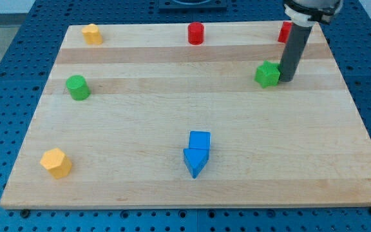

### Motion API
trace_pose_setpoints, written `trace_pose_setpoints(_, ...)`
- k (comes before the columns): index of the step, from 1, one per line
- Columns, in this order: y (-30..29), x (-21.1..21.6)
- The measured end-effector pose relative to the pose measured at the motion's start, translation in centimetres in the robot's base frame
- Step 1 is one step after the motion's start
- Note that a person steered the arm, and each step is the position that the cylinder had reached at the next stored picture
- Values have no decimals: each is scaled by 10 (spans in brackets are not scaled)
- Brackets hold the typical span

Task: Slide the green star to the right of the green circle

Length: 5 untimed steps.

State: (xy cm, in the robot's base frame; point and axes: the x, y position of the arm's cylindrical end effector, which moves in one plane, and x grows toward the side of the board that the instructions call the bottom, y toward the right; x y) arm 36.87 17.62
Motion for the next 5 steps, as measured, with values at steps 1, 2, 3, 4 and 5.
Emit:
trace_pose_setpoints(1,-18,-7)
trace_pose_setpoints(2,-46,-13)
trace_pose_setpoints(3,-78,-13)
trace_pose_setpoints(4,-107,-13)
trace_pose_setpoints(5,-125,-7)
